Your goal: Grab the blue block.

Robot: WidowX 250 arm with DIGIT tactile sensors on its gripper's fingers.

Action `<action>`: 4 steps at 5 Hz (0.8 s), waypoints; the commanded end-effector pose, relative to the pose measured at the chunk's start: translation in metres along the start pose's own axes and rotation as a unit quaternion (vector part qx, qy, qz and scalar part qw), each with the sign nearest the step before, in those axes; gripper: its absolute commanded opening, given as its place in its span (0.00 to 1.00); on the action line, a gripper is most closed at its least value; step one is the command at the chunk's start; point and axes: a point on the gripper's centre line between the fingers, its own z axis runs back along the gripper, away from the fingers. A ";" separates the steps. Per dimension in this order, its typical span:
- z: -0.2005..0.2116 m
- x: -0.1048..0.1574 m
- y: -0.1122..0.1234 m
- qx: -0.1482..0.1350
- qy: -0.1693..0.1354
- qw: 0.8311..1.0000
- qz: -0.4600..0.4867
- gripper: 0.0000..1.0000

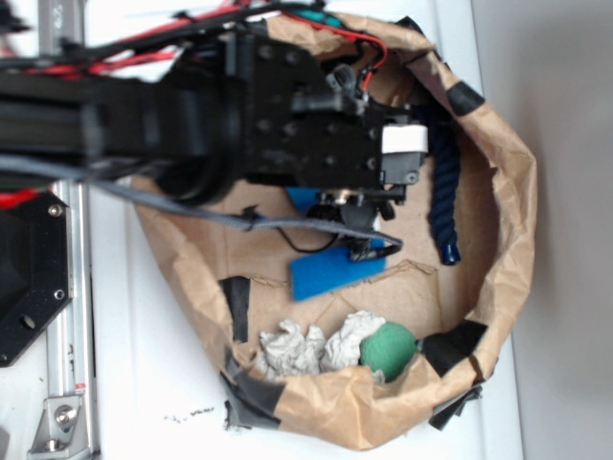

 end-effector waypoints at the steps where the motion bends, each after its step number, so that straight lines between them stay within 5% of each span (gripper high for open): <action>1: 0.007 -0.006 0.002 0.016 -0.008 1.000 0.004 0.00; 4: 0.042 -0.020 0.001 0.014 -0.047 0.999 0.022 0.00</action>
